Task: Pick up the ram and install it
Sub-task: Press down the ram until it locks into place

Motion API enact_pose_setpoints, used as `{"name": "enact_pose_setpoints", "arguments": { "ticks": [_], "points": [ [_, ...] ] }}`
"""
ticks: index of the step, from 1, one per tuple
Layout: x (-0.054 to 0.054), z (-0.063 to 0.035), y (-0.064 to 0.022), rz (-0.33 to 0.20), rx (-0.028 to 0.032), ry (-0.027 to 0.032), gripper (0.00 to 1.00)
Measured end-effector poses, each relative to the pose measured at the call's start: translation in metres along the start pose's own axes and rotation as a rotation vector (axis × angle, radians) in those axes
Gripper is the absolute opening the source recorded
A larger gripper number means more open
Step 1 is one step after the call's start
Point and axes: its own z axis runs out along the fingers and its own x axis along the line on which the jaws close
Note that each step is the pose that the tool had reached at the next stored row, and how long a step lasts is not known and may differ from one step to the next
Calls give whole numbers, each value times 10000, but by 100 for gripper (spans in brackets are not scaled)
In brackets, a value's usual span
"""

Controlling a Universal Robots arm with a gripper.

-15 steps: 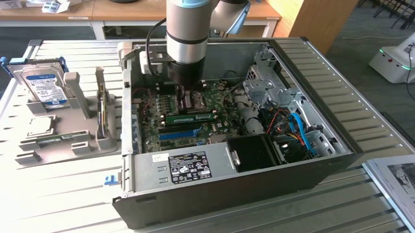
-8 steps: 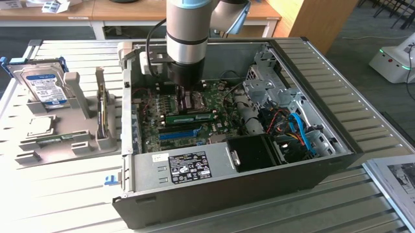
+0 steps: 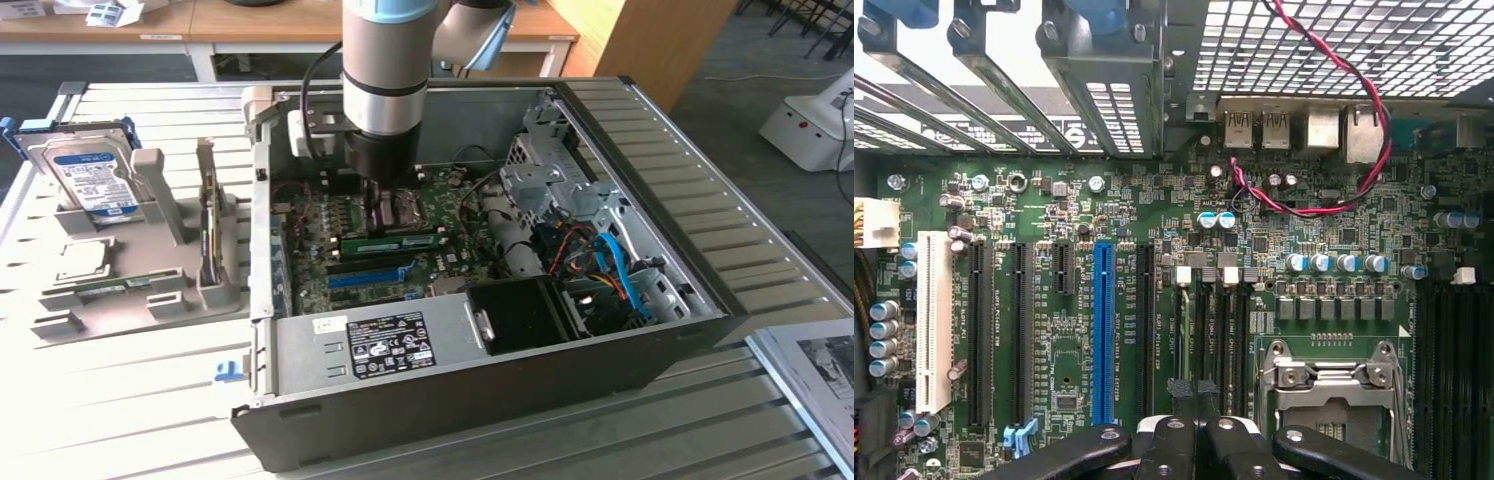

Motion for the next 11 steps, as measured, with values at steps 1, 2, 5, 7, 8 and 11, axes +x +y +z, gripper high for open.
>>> {"name": "enact_pose_setpoints", "arguments": {
  "ticks": [1, 2, 5, 7, 8, 11],
  "points": [
    [0, 3, 0, 0, -1, 1, 10],
    [0, 4, 0, 0, -1, 2, 10],
    [0, 5, 0, 0, 0, 0, 10],
    [0, 8, 0, 0, 1, -1, 10],
    [0, 12, 0, 0, 2, -4, 10],
    [0, 20, 0, 0, 0, -1, 10]
  ]
}}
